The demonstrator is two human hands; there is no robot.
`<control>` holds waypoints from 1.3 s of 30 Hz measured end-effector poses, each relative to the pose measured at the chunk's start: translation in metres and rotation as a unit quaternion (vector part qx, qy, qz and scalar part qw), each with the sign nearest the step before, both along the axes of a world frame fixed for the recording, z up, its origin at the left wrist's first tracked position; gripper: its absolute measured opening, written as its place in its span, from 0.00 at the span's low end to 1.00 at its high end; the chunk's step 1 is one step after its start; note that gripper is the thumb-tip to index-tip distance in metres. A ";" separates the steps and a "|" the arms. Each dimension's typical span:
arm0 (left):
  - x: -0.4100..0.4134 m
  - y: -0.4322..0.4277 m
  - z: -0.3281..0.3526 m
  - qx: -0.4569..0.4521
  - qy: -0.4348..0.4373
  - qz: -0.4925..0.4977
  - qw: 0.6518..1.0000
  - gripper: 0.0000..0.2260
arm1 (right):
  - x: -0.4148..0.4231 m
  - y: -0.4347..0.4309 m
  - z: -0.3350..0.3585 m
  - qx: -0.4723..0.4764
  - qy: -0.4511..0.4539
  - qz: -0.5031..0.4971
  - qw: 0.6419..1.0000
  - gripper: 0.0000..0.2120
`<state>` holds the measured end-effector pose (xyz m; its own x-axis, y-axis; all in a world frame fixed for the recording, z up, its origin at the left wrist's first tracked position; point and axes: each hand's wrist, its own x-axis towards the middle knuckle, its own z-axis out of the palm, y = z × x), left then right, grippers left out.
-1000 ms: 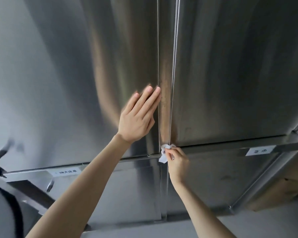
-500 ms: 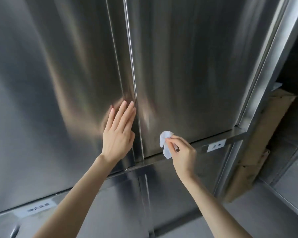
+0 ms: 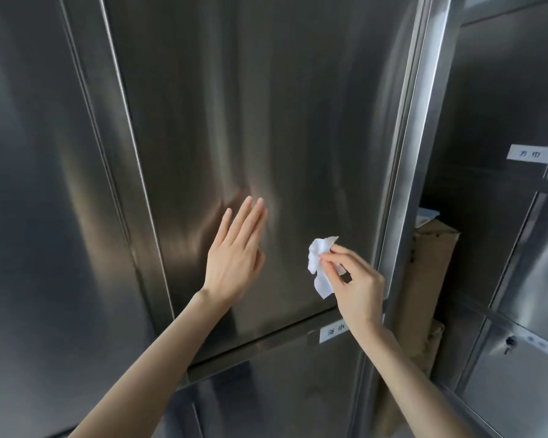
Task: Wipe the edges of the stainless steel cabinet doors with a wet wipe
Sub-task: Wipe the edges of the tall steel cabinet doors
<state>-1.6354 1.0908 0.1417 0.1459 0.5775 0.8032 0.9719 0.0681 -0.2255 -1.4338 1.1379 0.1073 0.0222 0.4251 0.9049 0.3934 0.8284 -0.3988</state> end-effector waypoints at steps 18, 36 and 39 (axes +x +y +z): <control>0.114 0.156 0.053 0.018 0.072 0.099 0.992 0.25 | 0.115 0.148 0.052 0.045 -0.023 0.013 0.999 0.06; 0.072 0.182 0.044 0.119 0.226 0.125 0.959 0.26 | 0.105 0.208 0.074 0.043 0.002 0.005 0.999 0.06; 0.064 0.176 0.044 0.125 0.227 0.121 0.958 0.24 | 0.107 0.212 0.075 0.043 0.014 0.008 0.999 0.05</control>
